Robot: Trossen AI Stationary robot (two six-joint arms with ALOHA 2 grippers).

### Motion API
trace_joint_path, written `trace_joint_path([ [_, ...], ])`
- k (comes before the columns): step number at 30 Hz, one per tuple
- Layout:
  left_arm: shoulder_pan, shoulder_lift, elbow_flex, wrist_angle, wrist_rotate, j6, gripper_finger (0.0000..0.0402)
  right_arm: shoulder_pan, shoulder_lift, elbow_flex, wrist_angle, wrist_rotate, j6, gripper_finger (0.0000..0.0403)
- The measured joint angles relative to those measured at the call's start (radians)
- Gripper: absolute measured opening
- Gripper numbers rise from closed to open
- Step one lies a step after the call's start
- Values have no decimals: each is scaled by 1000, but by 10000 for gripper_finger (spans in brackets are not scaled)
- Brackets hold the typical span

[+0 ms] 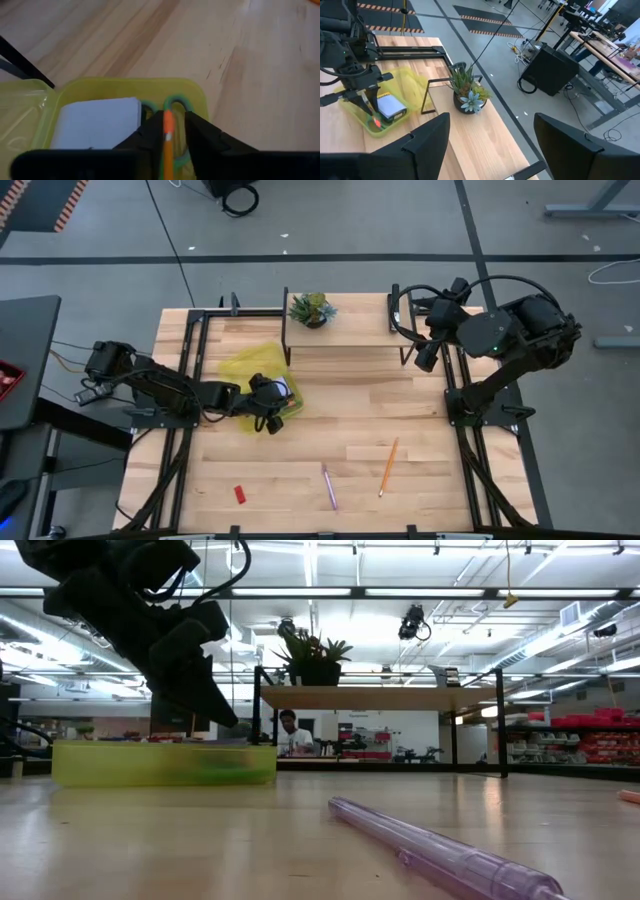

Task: Pack school essentials
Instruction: Put the left orange pencil into the yellow supply box

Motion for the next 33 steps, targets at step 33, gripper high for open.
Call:
trace_joint_path([
  [33,-19,-130,211,-765,327,-149,135,0,1,0,2,0,20,293],
])
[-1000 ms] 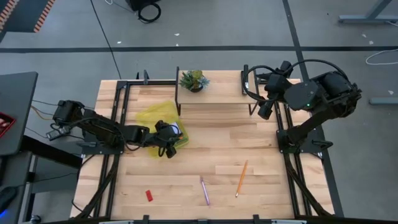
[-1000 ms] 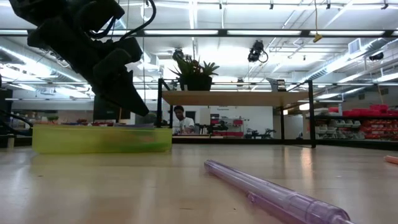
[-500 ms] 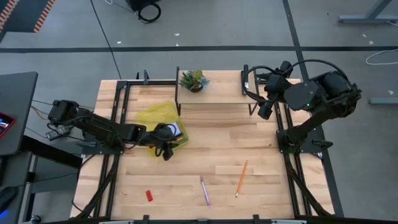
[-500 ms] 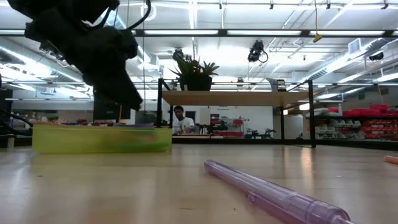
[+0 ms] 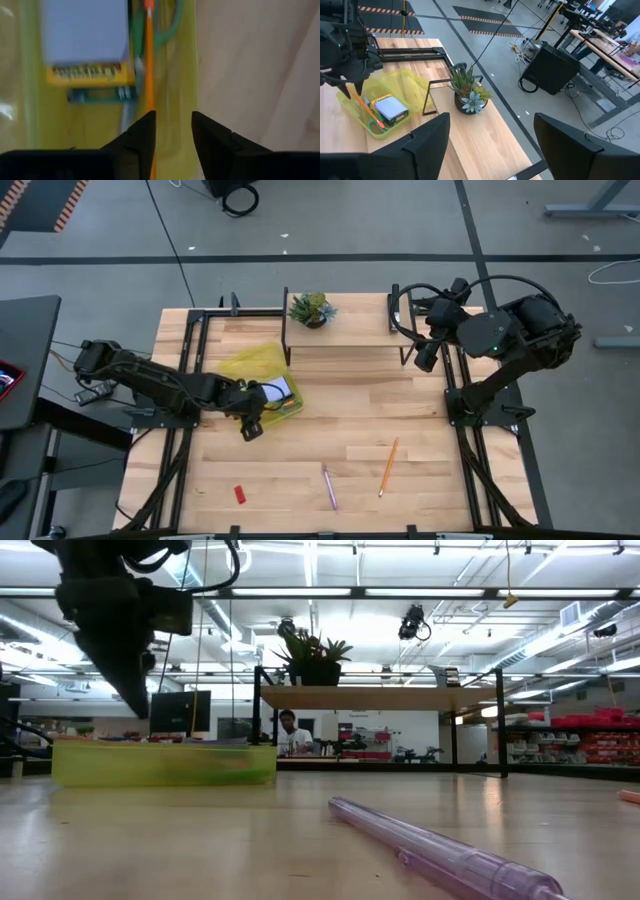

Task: Pack school essentials
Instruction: Put the left orange pencil into the yellow supply box

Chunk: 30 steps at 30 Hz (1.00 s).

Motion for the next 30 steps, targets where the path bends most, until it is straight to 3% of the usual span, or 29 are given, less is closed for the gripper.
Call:
trace_joint_path([
  [4,6,0,1,-39,71,-42,162,0,0,0,3,0,-9,293],
  [11,6,69,2,-66,76,-60,174,0,0,0,42,-6,-22,293],
  [20,6,245,75,-167,-2,-50,146,1,0,0,42,-36,-7,293],
  [30,6,321,106,-152,23,-34,85,1,0,0,42,-39,-6,293],
])
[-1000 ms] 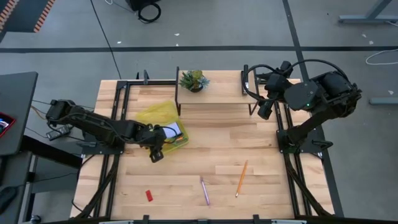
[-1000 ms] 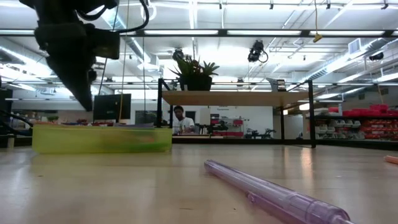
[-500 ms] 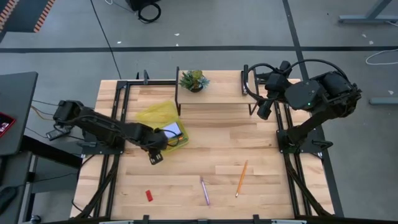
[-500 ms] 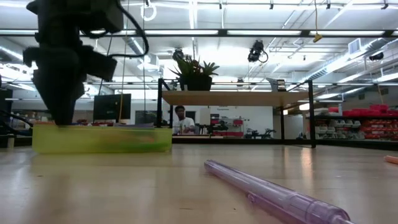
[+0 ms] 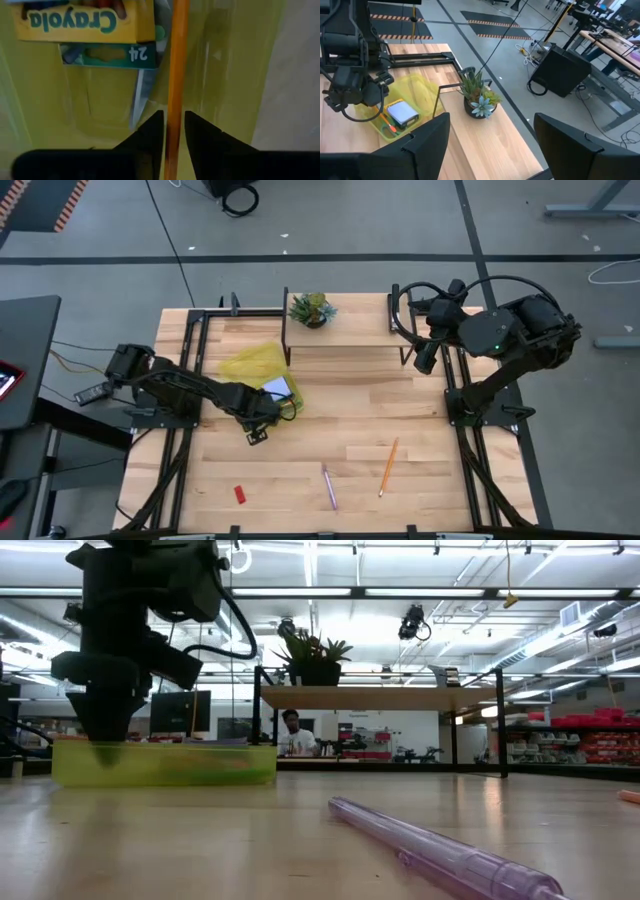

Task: Pack school essentials
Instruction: Put the left orange pencil into the yellow supply box

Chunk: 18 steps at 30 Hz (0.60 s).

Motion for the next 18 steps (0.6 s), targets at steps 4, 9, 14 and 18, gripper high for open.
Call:
trace_joint_path([
  [4,0,-1,0,20,1,0,53,0,0,0,0,0,4,293],
  [9,0,-1,0,40,8,-7,26,0,0,0,0,0,8,293],
  [14,0,-1,0,64,9,-53,37,0,0,0,0,0,8,293],
  [18,0,-1,0,78,4,-79,46,0,0,0,0,0,5,293],
])
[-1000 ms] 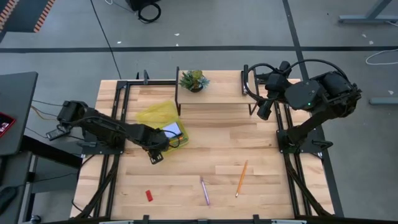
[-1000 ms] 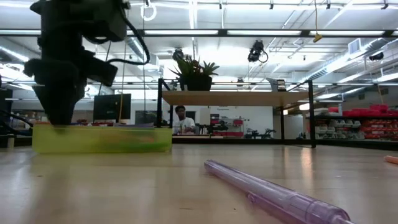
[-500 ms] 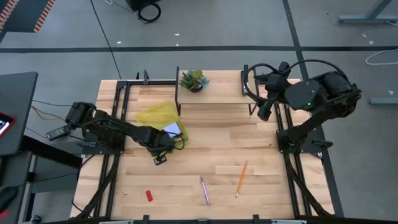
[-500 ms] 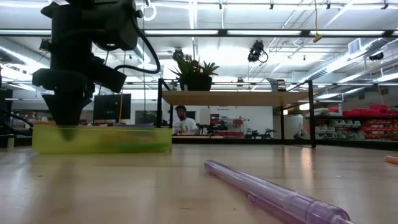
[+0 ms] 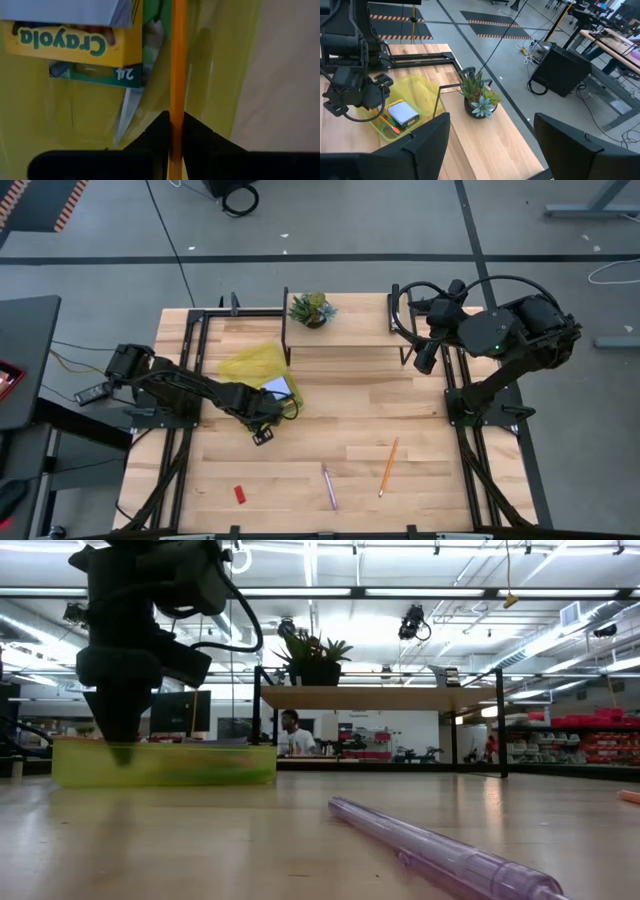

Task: Pack school essentials
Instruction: Put the left orange pencil into the yellow supply box

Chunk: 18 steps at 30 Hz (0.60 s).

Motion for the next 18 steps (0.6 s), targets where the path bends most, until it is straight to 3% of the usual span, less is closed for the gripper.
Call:
trace_joint_path([
  [9,-2,0,0,53,-4,0,35,0,0,0,0,0,0,293],
  [18,-2,0,0,46,-15,-13,142,0,0,0,0,0,10,293],
])
